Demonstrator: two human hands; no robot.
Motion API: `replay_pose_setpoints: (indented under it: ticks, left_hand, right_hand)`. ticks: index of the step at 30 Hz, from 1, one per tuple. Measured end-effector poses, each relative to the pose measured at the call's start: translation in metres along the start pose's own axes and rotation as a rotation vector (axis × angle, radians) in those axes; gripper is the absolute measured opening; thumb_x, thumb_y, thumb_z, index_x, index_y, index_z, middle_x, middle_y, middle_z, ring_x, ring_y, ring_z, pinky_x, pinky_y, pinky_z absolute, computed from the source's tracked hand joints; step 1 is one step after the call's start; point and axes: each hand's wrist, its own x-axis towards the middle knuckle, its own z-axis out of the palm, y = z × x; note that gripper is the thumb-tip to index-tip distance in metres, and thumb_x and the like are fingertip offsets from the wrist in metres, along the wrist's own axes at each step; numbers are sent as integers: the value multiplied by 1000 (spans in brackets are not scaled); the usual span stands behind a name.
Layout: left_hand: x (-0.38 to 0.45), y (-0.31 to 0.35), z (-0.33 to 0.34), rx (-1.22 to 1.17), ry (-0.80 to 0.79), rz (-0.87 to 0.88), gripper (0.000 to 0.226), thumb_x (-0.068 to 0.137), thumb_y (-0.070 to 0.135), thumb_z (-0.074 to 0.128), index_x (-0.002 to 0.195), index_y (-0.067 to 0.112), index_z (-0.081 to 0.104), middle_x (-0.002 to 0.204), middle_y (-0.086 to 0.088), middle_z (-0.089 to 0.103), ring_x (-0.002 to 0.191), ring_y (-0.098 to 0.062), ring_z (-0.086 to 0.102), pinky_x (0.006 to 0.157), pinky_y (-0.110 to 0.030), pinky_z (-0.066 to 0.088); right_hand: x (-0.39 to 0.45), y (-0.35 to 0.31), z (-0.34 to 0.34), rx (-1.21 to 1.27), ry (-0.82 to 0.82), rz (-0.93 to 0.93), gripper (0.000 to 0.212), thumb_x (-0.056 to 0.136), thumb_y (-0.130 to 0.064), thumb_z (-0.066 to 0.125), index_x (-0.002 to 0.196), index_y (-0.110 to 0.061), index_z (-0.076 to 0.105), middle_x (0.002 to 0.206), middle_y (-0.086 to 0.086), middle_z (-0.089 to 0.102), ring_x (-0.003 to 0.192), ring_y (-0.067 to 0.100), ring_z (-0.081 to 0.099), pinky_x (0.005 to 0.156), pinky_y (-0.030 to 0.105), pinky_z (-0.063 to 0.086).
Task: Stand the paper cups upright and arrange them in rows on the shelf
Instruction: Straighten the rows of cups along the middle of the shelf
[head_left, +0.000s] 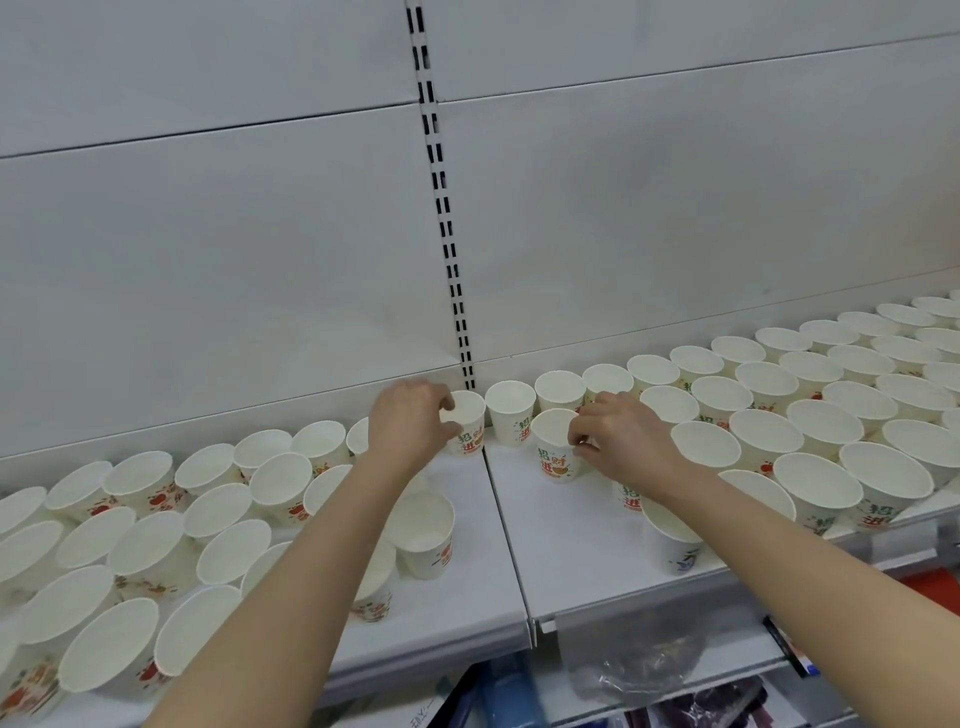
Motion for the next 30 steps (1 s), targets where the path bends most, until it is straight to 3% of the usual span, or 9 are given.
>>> replay_pose_setpoints:
  ticks: [2,6,8,11,16,20,24,27,30]
  left_hand:
    - [-33,-1,-19,48,15,-35,25,77,44,72,96,28,70,96,7,68,97,-17,56,72,-29,42]
    - [-99,-2,-27,115,-232,-45,37,63,56,75,91,32,66,92,9,64,95,-15,52,71,-29,40]
    - [-110,0,-20,196,-259,4,31,69,50,71,93,32,66,93,9,62,95,-16,51,70,-29,32]
    - [-111,6,-14,193,-179,15,12,81,34,63,89,29,70,93,1,63,89,-20,50,68,-29,30]
    - [-77,24,-1,11,37,48,15,78,36,67,79,22,71,78,0,67,86,-23,56,63,-31,41]
    - [-48,52,10,52,37,163,17,83,38,65,86,23,72,84,-2,69,89,-24,55,66,-30,30]
    - [-40,51,20,69,14,213,16,83,37,68,92,25,71,92,2,68,90,-22,54,68,-30,29]
    - [-40,39,22,-27,50,228,21,79,37,74,97,27,70,95,6,68,93,-20,56,73,-30,36]
    - [-39,36,22,3,56,246,10,83,33,68,91,27,72,90,5,70,90,-20,56,70,-30,34]
  right_hand:
    - [0,0,-1,-1,13,13,23,56,-11,82,62,-21,63,61,-7,59,64,20,53,60,27,29]
    - [-1,1,-1,-3,15,28,20,59,-13,81,64,-22,64,63,-7,60,67,21,53,62,28,28]
    - [0,1,-1,5,6,31,18,61,-13,80,66,-22,65,65,-7,61,68,21,53,64,28,29]
    - [0,-2,-2,18,-10,38,14,66,-15,78,69,-21,66,69,-6,63,73,22,53,66,29,29]
    - [1,-4,-4,4,-63,68,7,74,-19,72,79,-22,68,80,-5,64,83,21,51,70,29,26]
    - [1,-2,-1,9,-83,81,7,75,-14,71,76,-20,67,80,-4,65,83,21,51,69,28,25]
    - [-1,-2,-2,18,-62,94,11,73,-8,71,76,-18,68,79,-1,66,79,24,54,66,28,27]
    - [-2,-7,-5,20,-52,97,19,75,-17,70,94,-20,70,92,-1,67,89,24,54,68,29,32]
    - [0,-18,-6,37,-79,73,23,75,-28,72,97,-20,70,93,-1,68,93,24,54,74,33,38]
